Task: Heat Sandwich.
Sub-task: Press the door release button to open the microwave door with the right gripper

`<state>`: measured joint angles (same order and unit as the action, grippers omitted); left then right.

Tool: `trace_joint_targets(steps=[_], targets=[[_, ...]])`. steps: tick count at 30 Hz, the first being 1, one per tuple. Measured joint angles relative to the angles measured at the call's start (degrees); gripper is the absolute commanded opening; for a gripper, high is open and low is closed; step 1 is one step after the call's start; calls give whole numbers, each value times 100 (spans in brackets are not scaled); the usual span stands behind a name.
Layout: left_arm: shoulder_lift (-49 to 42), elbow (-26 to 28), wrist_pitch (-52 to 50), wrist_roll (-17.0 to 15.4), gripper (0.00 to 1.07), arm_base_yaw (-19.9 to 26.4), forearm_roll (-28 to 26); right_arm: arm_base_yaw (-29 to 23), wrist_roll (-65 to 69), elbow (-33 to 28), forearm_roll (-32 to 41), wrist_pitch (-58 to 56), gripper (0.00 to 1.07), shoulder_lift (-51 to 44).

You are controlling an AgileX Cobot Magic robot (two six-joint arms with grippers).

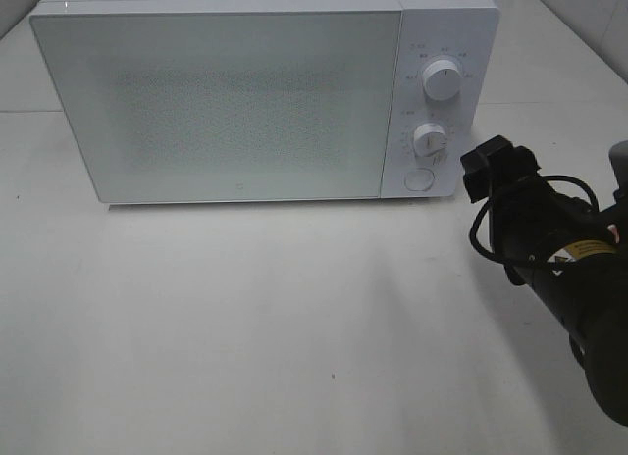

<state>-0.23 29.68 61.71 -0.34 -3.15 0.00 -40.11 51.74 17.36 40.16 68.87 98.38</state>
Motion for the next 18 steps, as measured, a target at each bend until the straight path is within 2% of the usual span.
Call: trace_joint_targets(steps=[1,6,13,14,15,16,18], targets=[[0,0,0,0,98,0,0,0,710,0,-6,0,75,0],[0,0,0,0,98,0,0,0,1793,0,-6,0,75,0],[0,0,0,0,98,0,0,0,2074,0,-6,0,74,0],[0,0,0,0,98,0,0,0,2086,0,-6,0,73,0],[0,0,0,0,98,0,0,0,2080,0,-6,0,67,0],[0,0,0,0,98,0,0,0,2080,0,-6,0,67,0],[0,0,0,0,98,0,0,0,2080,0,-6,0,57,0]])
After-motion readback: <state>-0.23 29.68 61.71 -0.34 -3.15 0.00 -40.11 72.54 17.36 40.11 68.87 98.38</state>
